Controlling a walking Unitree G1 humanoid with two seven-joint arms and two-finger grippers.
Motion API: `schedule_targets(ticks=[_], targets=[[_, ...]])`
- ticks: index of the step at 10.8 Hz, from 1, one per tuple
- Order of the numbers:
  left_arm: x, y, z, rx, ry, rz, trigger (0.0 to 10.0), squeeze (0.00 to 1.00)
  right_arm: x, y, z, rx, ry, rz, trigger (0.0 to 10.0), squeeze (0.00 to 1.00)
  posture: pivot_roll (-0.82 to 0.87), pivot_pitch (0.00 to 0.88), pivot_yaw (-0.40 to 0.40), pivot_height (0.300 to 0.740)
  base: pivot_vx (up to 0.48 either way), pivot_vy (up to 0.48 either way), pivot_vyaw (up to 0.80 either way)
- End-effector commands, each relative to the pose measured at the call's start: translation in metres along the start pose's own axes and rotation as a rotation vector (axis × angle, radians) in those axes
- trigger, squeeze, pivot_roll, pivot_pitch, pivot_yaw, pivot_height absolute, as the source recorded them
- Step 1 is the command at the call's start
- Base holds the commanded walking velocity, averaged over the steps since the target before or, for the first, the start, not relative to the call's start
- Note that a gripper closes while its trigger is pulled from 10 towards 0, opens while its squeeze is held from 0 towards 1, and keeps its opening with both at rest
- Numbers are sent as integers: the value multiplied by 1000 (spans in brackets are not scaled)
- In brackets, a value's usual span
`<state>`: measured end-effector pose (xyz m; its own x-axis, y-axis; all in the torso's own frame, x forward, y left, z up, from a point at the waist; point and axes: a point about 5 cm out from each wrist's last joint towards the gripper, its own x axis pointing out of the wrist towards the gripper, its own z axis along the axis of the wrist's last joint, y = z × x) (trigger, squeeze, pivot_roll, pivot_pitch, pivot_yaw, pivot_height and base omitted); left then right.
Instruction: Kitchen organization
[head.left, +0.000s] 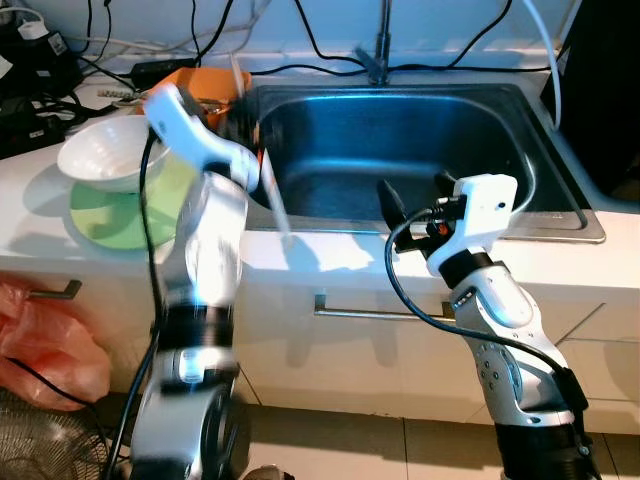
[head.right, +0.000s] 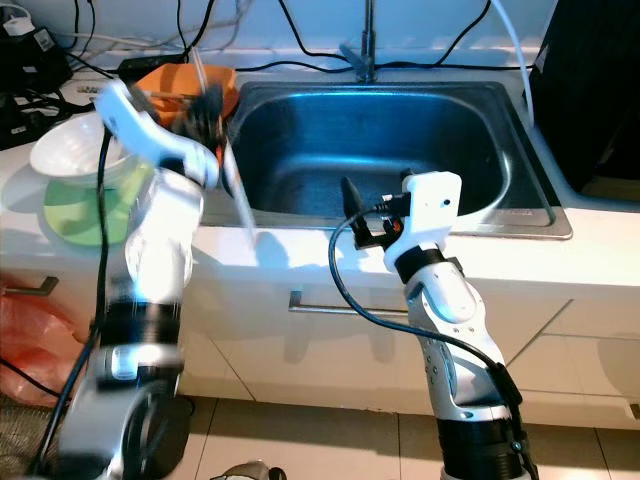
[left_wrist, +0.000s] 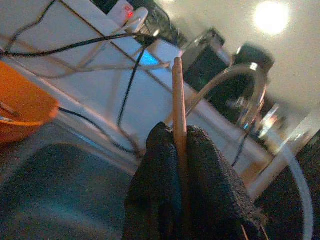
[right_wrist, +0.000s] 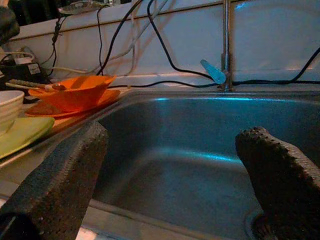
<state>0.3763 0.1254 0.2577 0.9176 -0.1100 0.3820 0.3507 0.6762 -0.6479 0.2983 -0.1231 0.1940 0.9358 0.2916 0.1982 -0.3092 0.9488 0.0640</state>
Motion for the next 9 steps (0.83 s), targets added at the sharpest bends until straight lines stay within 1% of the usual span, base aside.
schedule_targets(ticks=[1,2,3,4,5,6,7,8,9], targets=[[5,-1,4,-75,-14,-15,10000,0,1,2,-1,22,15,9,10000,0,-2,59,87,740,0,0,0],[11,-1,7,-186,-32,-5,10000,0,1,3,-2,49,22,11,10000,0,-5,58,91,740,0,0,0],[15,8,7,-335,-60,69,10000,0,2,7,-4,107,36,26,10000,0,-8,58,95,740,0,0,0],[17,16,7,-428,-92,111,10000,0,3,13,-5,164,54,56,10000,0,-19,55,98,740,0,0,0],[18,16,4,-428,-75,93,10000,0,2,16,-6,196,60,80,10000,0,-20,54,99,740,0,0,0],[19,12,-5,-436,-10,54,10000,0,2,17,-6,229,70,117,10000,0,-22,53,99,740,0,0,0],[16,4,-30,-435,156,-39,10000,0,3,-1,3,289,73,207,10000,0,-27,53,101,740,0,0,0],[13,2,-38,-434,212,-75,10000,0,3,-9,6,334,90,268,10000,0,-28,53,101,740,0,0,0],[11,1,-42,-451,237,-91,10000,0,2,-13,8,350,107,320,10000,0,-27,56,101,740,0,0,0]])
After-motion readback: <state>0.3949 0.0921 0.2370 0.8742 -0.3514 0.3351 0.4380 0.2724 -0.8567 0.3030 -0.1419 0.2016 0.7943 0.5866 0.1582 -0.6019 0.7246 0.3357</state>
